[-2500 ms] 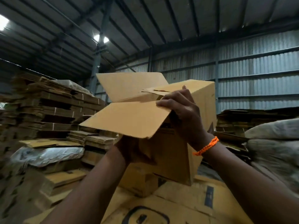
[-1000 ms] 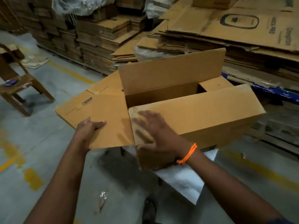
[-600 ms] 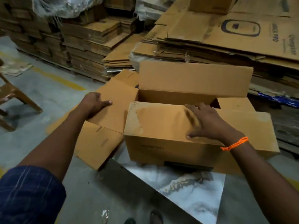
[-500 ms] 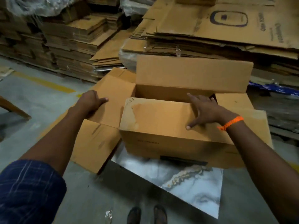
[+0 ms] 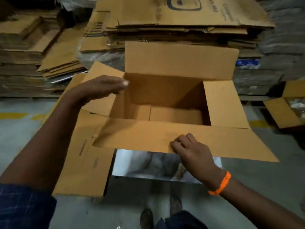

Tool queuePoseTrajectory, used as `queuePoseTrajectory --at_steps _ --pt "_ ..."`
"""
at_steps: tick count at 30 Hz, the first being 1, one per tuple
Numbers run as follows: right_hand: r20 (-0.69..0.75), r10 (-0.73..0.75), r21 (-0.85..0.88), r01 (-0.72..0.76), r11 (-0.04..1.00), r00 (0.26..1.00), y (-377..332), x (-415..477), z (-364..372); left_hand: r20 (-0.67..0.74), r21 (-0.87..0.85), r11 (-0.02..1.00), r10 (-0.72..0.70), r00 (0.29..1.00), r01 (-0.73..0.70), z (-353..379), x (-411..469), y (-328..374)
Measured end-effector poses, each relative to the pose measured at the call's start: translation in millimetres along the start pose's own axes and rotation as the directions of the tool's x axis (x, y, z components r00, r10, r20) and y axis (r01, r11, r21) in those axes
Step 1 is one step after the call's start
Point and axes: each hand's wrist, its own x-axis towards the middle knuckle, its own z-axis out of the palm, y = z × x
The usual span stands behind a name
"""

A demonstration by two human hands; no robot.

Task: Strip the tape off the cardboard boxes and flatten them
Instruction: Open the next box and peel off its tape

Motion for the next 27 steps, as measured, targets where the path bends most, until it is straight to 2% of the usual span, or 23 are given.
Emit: queuePoseTrajectory --at_steps 2,5,7,8,11,13,14,17,19,21,23,25,27 --pt "0.067 -0.036 0.115 0.028 0.993 0.997 -2.8 -6.0 23.1 0.088 0.268 0.963 -0.016 0.996 -0.009 25.8 9.1 12.4" --pt "0.210 -0.073 0.360 -0.007 0.933 0.975 12.6 -5.2 45.1 0.279 0.413 0.891 0.072 0.958 -0.187 111.8 30.5 25.1" --pt "0.183 0.017 0.368 -0.084 0.926 0.983 27.9 -4.4 54.6 0.357 0.503 0.821 0.090 0.930 -0.272 168.1 48.9 24.1" --pt "0.134 0.081 0.345 -0.123 0.931 0.988 39.8 -4.3 57.0 0.333 0.546 0.787 0.111 0.936 -0.288 188.3 58.0 22.8" --pt "0.007 0.338 0.332 -0.321 0.887 0.941 87.5 -2.9 53.2 0.093 0.623 0.757 0.180 0.979 -0.198 214.6 76.4 20.9" --pt "-0.008 0.457 0.277 -0.437 0.856 0.890 119.1 2.0 47.0 0.062 0.601 0.785 0.141 0.988 -0.150 216.1 80.1 20.3" --pt "0.049 0.472 0.212 -0.471 0.856 0.880 129.7 6.3 43.7 0.098 0.571 0.809 0.103 0.990 -0.140 213.7 82.2 21.2" --pt "0.323 0.359 0.039 -0.391 0.920 0.876 140.2 20.1 35.6 0.230 0.491 0.866 -0.026 0.973 -0.092 207.8 88.8 31.0" --pt "0.389 0.332 -0.059 -0.336 0.940 0.859 149.2 25.2 26.1 0.219 0.486 0.873 -0.071 0.973 -0.046 212.6 91.7 40.9" --pt "0.353 0.364 -0.118 -0.345 0.931 0.862 167.4 24.7 7.8 0.200 0.426 0.904 -0.052 0.978 -0.039 221.9 96.1 49.6" --pt "0.229 0.370 -0.075 -0.362 0.929 0.901 191.5 17.4 -15.0 0.213 0.344 0.938 -0.030 0.977 -0.046 229.5 100.8 64.1" --pt "0.073 0.395 0.052 -0.399 0.916 0.916 219.6 9.9 -41.1 0.244 0.300 0.951 0.002 0.970 -0.078 233.9 105.4 82.2" --pt "-0.045 0.474 0.226 -0.453 0.862 0.880 252.2 -1.5 -61.7 0.270 0.287 0.947 0.062 0.961 -0.142 238.9 109.0 101.5"
